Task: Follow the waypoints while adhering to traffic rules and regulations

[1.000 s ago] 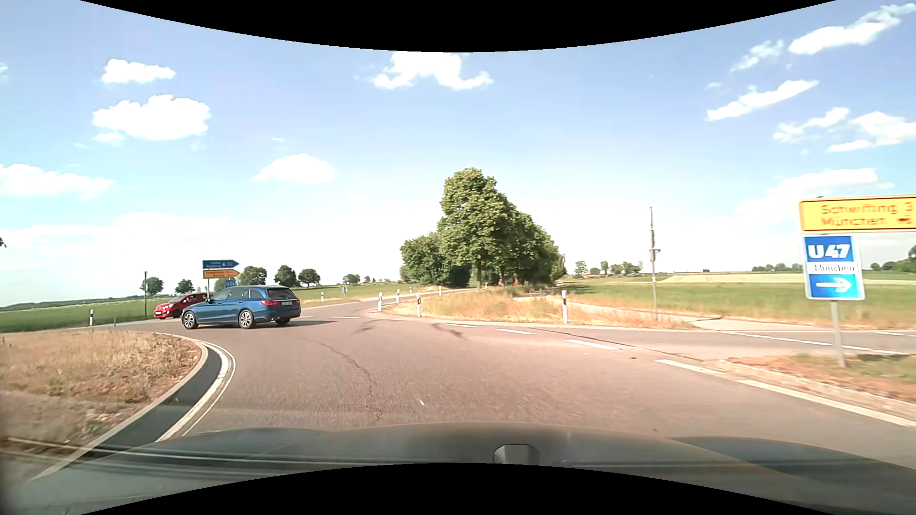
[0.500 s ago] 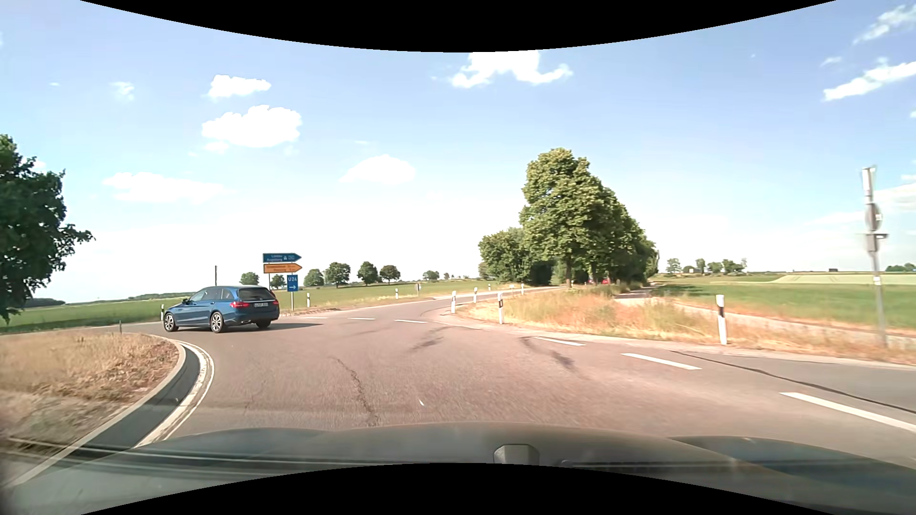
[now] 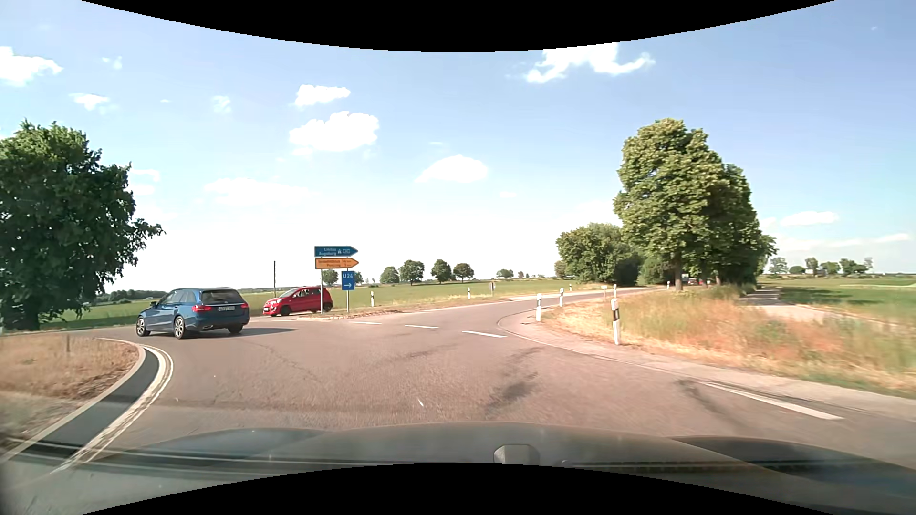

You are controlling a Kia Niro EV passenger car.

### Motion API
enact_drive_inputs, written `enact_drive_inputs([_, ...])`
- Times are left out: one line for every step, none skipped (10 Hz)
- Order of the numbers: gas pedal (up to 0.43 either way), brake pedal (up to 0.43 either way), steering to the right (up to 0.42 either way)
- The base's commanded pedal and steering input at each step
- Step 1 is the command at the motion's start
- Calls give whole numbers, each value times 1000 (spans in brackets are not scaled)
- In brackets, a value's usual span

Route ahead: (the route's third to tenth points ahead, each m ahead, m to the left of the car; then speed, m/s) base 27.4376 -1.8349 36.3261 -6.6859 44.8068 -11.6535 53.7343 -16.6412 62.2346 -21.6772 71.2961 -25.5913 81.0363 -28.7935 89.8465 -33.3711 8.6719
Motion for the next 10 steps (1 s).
enact_drive_inputs([150,6,-132])
enact_drive_inputs([150,6,-107])
enact_drive_inputs([150,6,-83])
enact_drive_inputs([150,6,-58])
enact_drive_inputs([150,6,-33])
enact_drive_inputs([150,6,-7])
enact_drive_inputs([150,6,16])
enact_drive_inputs([150,6,47])
enact_drive_inputs([150,6,68])
enact_drive_inputs([150,6,90])
